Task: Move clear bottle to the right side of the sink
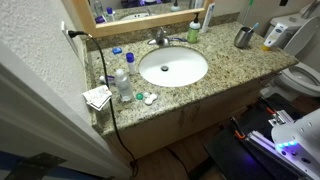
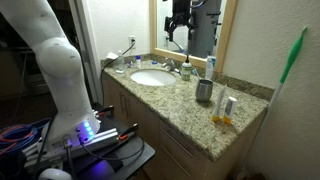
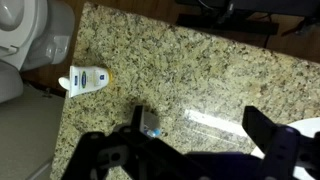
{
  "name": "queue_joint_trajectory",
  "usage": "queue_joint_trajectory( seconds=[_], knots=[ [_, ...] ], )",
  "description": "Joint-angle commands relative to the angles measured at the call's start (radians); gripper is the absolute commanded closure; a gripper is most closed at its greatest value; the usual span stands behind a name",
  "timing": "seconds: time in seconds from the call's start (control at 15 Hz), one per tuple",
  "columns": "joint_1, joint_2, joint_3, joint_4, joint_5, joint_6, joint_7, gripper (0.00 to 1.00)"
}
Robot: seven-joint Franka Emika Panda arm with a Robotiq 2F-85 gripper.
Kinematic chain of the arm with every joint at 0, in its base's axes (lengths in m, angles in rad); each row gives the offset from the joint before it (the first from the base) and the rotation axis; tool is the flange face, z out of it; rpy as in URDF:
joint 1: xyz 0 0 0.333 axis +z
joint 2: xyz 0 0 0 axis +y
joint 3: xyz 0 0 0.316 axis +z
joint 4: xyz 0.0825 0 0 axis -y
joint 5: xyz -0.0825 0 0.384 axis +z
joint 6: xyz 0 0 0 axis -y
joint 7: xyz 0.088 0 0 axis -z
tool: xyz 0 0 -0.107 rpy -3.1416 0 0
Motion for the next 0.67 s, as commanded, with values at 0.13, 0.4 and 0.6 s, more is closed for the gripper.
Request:
queue_joint_trajectory(
  seconds=[0.13,0.4,0.6],
  knots=[
    [0.038,0.001,0.039,0.008,-0.002,0.039,-0.054,0.0],
    [0.151,-0.02,0.179,0.027,0.004,0.032,-0.028,0.0],
    [0.235,-0.026,0.263,0.028,0.005,0.045,-0.057,0.0]
  ],
)
